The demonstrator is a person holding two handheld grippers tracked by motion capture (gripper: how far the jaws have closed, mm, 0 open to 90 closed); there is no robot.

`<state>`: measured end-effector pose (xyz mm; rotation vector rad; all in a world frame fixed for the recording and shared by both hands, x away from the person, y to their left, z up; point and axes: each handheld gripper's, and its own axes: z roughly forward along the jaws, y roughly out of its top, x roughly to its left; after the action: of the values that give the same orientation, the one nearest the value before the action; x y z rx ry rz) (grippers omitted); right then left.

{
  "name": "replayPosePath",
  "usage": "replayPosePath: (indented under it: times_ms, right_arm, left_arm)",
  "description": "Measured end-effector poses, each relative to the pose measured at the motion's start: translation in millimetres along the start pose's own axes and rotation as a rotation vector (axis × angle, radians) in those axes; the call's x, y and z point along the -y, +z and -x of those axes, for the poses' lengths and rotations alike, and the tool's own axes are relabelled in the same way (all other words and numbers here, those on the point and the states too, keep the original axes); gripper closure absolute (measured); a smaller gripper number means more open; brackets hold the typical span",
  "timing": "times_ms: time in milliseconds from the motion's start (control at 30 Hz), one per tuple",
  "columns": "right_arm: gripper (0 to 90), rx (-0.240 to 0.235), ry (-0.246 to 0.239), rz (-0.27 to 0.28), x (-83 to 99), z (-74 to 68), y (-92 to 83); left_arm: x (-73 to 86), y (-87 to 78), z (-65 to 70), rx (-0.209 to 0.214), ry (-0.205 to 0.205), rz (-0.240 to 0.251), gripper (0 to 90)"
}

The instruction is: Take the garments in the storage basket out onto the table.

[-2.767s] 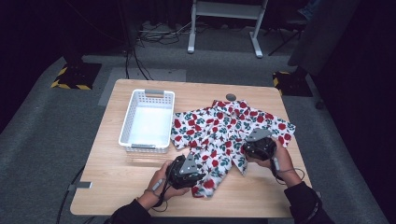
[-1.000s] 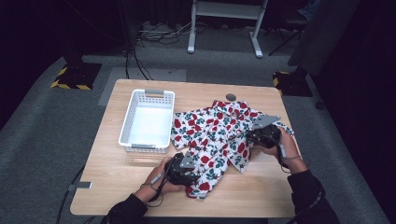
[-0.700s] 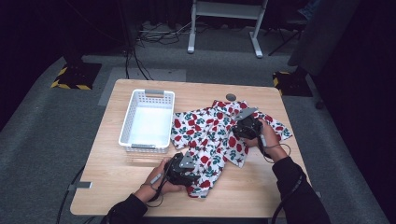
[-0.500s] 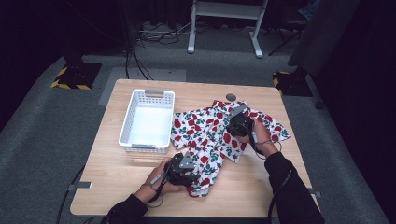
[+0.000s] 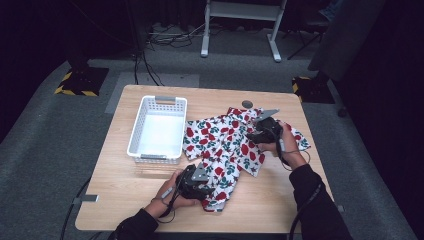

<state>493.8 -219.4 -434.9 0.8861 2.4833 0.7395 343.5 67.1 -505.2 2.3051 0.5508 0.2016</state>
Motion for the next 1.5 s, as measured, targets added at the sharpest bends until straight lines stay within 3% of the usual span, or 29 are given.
replayPosePath:
  times_ms: [67,167,200,300,567,700,767,867,1000,1167,1300,1433,1500]
  right_arm:
    - [52.3,0.005,0.003,-0.002,13.2,2.9,-14.3]
    - [52.4,0.007,-0.005,-0.005,25.2,3.5,-22.4]
    - [55.2,0.01,-0.002,0.001,39.7,3.3,-29.4]
    - [58.5,-0.009,0.003,-0.003,51.6,1.9,-26.4]
    - [60.2,-0.015,0.014,0.026,38.1,-2.1,-9.0]
    - [77.4,-0.021,0.009,-0.006,34.5,-5.5,3.2]
    - [85.7,-0.001,-0.018,-0.018,34.7,-7.1,1.9]
    - [88.1,-0.019,0.007,0.038,38.1,-5.2,-15.7]
    - [88.1,-0.047,0.026,0.04,50.5,-6.1,-35.6]
    - [88.1,-0.107,0.117,0.065,77.1,-7.3,-71.6]
    - [88.1,-0.093,0.155,0.039,103.8,-13.8,-95.8]
    - [87.7,-0.054,0.203,0.0,132.4,-22.1,-107.7]
    - [87.5,-0.063,0.239,-0.004,147.1,-25.2,-110.5]
  left_arm:
    - [-0.2,0.1,-0.1,0.001,0.003,-0.002,48.2]
    - [-0.4,0.5,0.6,0.0,0.001,-0.001,48.2]
    - [-0.3,0.7,0.8,0.001,0.0,0.001,48.2]
    - [-0.5,1.3,1.3,0.003,-0.001,0.004,48.3]
    - [-0.3,1.5,1.5,0.005,0.0,0.008,48.4]
    - [-1.1,1.3,2.0,-0.001,-0.002,-0.001,48.4]
    - [-1.4,1.2,2.9,-0.005,-0.008,-0.005,48.5]
    - [-1.1,1.3,2.1,-0.001,-0.004,-0.001,48.5]
    - [-2.5,1.4,2.5,-0.005,-0.007,-0.011,48.5]
    - [-2.0,1.4,2.8,-0.007,-0.01,-0.006,48.6]
    - [-1.6,1.2,3.5,-0.01,-0.014,-0.005,48.7]
    - [-1.5,1.1,5.6,-0.013,-0.014,-0.004,48.7]
    - [-1.5,1.0,6.7,-0.013,-0.012,-0.006,48.7]
